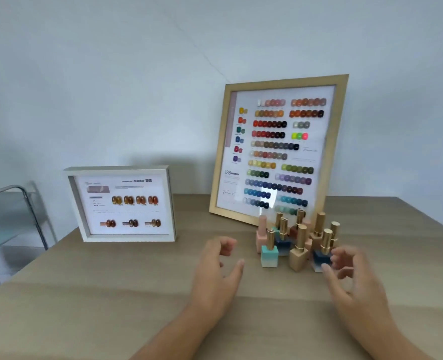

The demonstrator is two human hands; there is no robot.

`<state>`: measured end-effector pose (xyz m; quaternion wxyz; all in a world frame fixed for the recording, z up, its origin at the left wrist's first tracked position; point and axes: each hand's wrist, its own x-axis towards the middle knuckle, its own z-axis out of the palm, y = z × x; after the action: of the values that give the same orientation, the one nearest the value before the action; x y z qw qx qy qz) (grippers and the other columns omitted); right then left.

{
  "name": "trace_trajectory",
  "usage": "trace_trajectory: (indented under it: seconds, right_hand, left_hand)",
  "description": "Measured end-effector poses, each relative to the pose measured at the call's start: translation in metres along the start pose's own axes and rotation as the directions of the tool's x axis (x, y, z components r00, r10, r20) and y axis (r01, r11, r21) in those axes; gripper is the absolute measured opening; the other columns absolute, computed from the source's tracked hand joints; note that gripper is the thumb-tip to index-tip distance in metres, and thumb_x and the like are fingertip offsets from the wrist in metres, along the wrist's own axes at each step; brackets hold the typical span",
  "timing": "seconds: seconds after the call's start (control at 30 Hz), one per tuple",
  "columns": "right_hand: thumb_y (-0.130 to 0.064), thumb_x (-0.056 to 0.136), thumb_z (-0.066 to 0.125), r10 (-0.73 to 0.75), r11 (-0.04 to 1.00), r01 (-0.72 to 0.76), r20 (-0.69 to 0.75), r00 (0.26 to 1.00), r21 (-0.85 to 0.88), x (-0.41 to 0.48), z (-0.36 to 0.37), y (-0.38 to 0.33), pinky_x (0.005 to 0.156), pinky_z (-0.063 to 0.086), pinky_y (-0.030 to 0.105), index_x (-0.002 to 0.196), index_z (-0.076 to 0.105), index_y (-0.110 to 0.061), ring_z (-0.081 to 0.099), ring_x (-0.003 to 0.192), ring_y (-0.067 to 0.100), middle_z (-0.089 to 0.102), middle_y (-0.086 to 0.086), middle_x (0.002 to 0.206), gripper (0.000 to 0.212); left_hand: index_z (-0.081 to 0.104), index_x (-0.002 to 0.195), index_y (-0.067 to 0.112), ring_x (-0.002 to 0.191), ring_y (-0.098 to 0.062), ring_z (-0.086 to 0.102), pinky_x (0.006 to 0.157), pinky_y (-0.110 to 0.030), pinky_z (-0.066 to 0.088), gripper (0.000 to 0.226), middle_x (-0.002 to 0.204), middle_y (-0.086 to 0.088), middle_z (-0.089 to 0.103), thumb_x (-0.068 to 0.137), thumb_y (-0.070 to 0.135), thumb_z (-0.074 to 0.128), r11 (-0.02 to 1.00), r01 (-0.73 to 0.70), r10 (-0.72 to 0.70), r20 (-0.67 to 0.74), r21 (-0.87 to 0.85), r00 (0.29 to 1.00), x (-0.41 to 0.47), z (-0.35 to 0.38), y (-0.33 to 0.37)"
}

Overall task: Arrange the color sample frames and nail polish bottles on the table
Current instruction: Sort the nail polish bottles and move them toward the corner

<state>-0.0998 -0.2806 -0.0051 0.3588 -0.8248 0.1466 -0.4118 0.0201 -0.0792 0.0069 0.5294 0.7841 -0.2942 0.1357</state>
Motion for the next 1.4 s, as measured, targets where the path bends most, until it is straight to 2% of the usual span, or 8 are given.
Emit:
trace_trajectory:
  seconds: [0.17, 0.37, 0.47, 0.57, 0.73, 0.87, 1.13, 1.4]
  right_hand:
    - [-0.021, 0.079, 0.069, 0.218, 0.976, -0.218, 0.037, 0.975, 0.016, 0.020, -0.018, 0.034, 0.062, 0.042, 0.020, 0.104, 0.049, -0.026, 0.057, 0.084, 0.016, 0.055, -0.006, 0.092, 0.032]
    - [-0.035, 0.074, 0.073, 0.183, 0.980, -0.175, 0.074, 0.980, -0.098, 0.029, 0.000, 0.034, 0.055, 0.035, 0.015, 0.095, 0.053, -0.028, 0.052, 0.069, 0.008, 0.053, -0.009, 0.074, 0.030]
    - [-0.041, 0.072, 0.073, 0.143, 0.971, -0.136, 0.019, 0.990, -0.196, 0.035, 0.008, 0.032, 0.052, 0.029, 0.013, 0.085, 0.054, -0.025, 0.045, 0.064, 0.002, 0.047, -0.013, 0.069, 0.029]
    - [-0.045, 0.072, 0.070, 0.136, 0.952, -0.123, 0.027, 0.990, -0.281, 0.035, 0.016, 0.031, 0.052, 0.029, 0.012, 0.080, 0.052, -0.024, 0.044, 0.065, 0.001, 0.050, -0.010, 0.074, 0.029]
    - [-0.035, 0.076, 0.066, 0.144, 0.935, -0.131, 0.014, 0.989, -0.330, 0.034, 0.015, 0.029, 0.053, 0.029, 0.018, 0.076, 0.049, -0.022, 0.049, 0.070, 0.012, 0.050, -0.005, 0.078, 0.022]
    - [-0.044, 0.074, 0.066, 0.125, 0.930, -0.108, 0.025, 0.992, -0.350, 0.031, 0.016, 0.026, 0.052, 0.027, 0.010, 0.085, 0.049, -0.025, 0.045, 0.070, 0.005, 0.047, -0.009, 0.080, 0.028]
    - [-0.040, 0.076, 0.068, 0.143, 0.944, -0.111, 0.082, 0.986, -0.312, 0.035, 0.019, 0.027, 0.066, 0.037, 0.020, 0.094, 0.059, -0.020, 0.050, 0.077, 0.010, 0.054, -0.006, 0.084, 0.028]
    - [-0.027, 0.081, 0.068, 0.125, 0.983, -0.096, 0.193, 0.973, -0.157, 0.033, 0.001, 0.033, 0.058, 0.038, 0.012, 0.086, 0.056, -0.028, 0.052, 0.071, 0.005, 0.057, -0.009, 0.076, 0.013]
  left_hand:
    - [0.052, 0.109, 0.037, 0.088, 0.002, 0.054, 0.075, -0.010, 0.043, 0.036, 0.094, 0.015, 0.056, 0.079, 0.024, 0.068, 1.000, 0.007, -0.007, 0.144, 0.004, 0.990, -0.005, 0.064, 0.023]
    - [0.045, 0.131, 0.025, 0.085, -0.009, 0.055, 0.076, -0.019, 0.045, 0.054, 0.096, 0.006, 0.057, 0.082, 0.037, 0.064, 0.980, 0.073, -0.098, 0.135, 0.184, 0.986, 0.002, 0.103, 0.030]
    - [0.052, 0.124, 0.023, 0.091, -0.014, 0.058, 0.078, -0.023, 0.046, 0.044, 0.101, 0.000, 0.065, 0.084, 0.037, 0.062, 0.962, 0.112, -0.142, 0.107, 0.248, 0.984, 0.011, 0.111, 0.033]
    - [0.059, 0.108, 0.022, 0.079, -0.010, 0.055, 0.069, -0.019, 0.041, 0.027, 0.090, 0.002, 0.066, 0.085, 0.035, 0.060, 0.954, 0.119, -0.148, 0.085, 0.276, 0.985, 0.014, 0.112, 0.034]
    - [0.060, 0.089, 0.019, 0.072, -0.007, 0.050, 0.057, -0.016, 0.033, 0.015, 0.081, 0.005, 0.058, 0.084, 0.033, 0.062, 0.951, 0.100, -0.128, 0.077, 0.293, 0.989, 0.013, 0.109, 0.036]
    - [0.060, 0.090, 0.018, 0.078, -0.007, 0.048, 0.067, -0.017, 0.036, 0.016, 0.087, 0.008, 0.051, 0.083, 0.032, 0.063, 0.953, 0.064, -0.094, 0.087, 0.296, 0.992, 0.009, 0.104, 0.038]
    - [0.063, 0.092, 0.022, 0.084, -0.008, 0.059, 0.079, -0.030, 0.053, 0.014, 0.091, 0.006, 0.065, 0.081, 0.030, 0.065, 0.975, 0.095, -0.123, 0.130, 0.200, 0.984, 0.002, 0.084, 0.024]
    - [0.059, 0.093, 0.027, 0.085, -0.001, 0.058, 0.076, -0.016, 0.048, 0.009, 0.093, 0.010, 0.064, 0.085, 0.026, 0.063, 0.994, 0.070, -0.084, 0.186, 0.085, 0.979, 0.003, 0.084, 0.025]
